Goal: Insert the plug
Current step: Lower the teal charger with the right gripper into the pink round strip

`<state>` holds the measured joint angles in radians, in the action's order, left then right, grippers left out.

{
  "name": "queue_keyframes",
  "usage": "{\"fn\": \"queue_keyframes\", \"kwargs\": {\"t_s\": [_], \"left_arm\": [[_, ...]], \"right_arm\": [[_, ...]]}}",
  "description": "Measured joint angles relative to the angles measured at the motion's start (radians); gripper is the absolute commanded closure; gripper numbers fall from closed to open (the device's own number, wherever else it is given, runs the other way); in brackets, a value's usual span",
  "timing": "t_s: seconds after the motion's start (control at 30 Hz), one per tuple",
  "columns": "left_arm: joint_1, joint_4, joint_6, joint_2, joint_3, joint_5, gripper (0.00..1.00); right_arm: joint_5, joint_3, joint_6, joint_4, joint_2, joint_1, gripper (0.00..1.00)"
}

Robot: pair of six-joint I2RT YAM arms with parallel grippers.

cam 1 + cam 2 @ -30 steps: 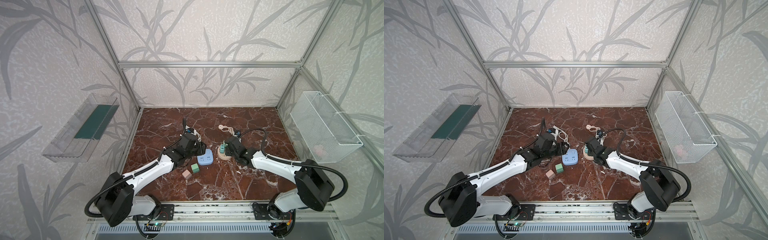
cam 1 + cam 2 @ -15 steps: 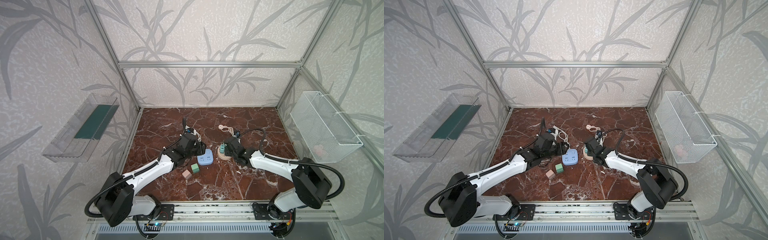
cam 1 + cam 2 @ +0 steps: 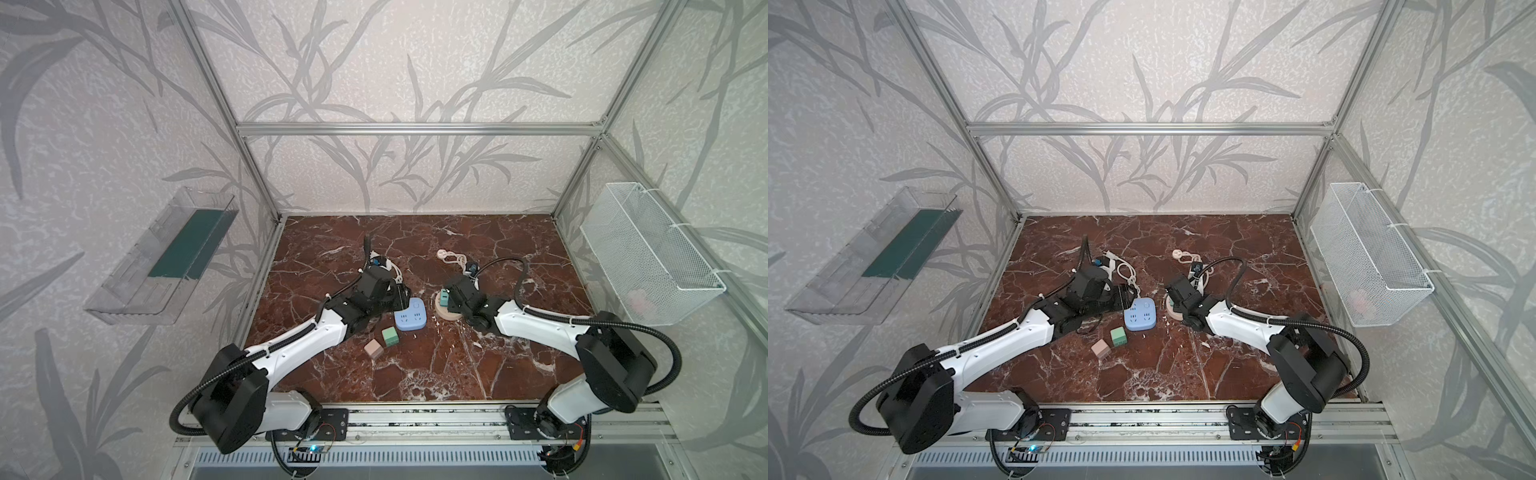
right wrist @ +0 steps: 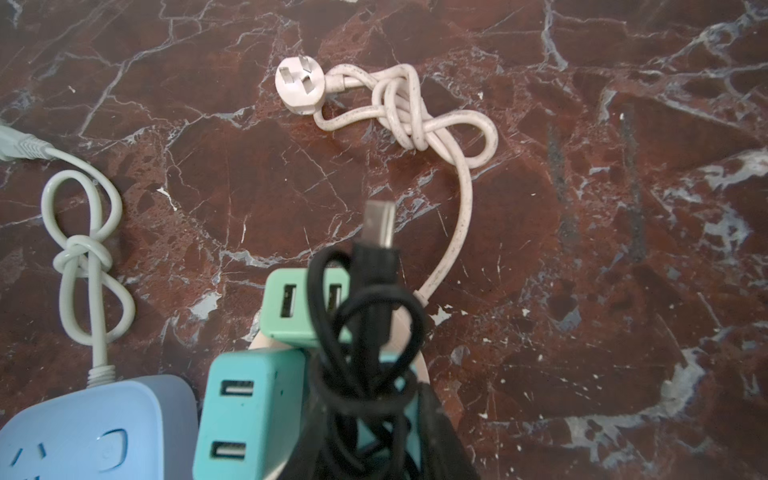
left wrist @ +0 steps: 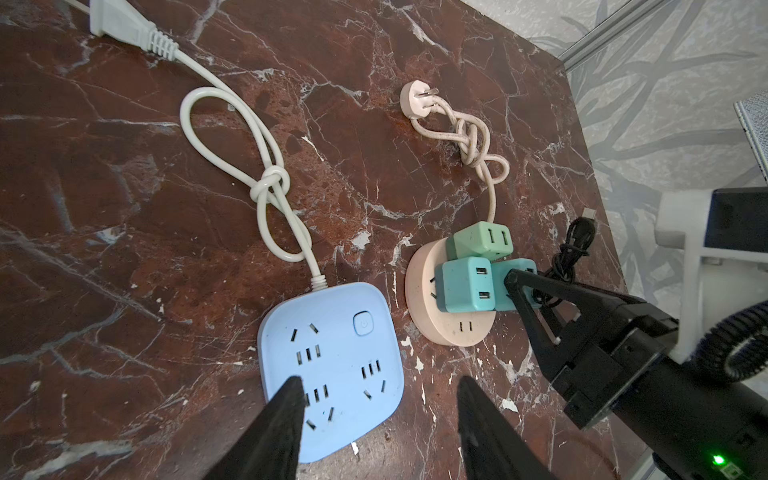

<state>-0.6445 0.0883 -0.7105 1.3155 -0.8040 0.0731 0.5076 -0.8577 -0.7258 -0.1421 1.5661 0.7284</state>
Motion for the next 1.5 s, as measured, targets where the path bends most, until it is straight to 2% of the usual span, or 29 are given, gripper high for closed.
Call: {"fn": "queue_keyframes", "kwargs": {"t_s": [0.3,0.53,0.83,1.5], "left_arm": [[0.006,0.001,0.001,0.0,0.003,-0.002,0.41],[0.011,-0.006,0.0,-0.003,0.018,-0.005,0.41],[0.011,-0.018,-0.005,-0.004,0.027,-0.015,0.41],[0.012,-0.045,-0.016,0.022,0.029,-0.01,0.42]], "right_arm": [[0.021,-0.039,0.022,-0.021,0.043,0.016,1.0],[0.006,-0.075,0.086,-0.073,0.057,0.013,1.0],[-0.089,-0.073,0.18,-0.083,0.038,-0.07,1.0],[-0.141,-0.101,0.185,-0.113,0.057,-0.098,1.0]]}}
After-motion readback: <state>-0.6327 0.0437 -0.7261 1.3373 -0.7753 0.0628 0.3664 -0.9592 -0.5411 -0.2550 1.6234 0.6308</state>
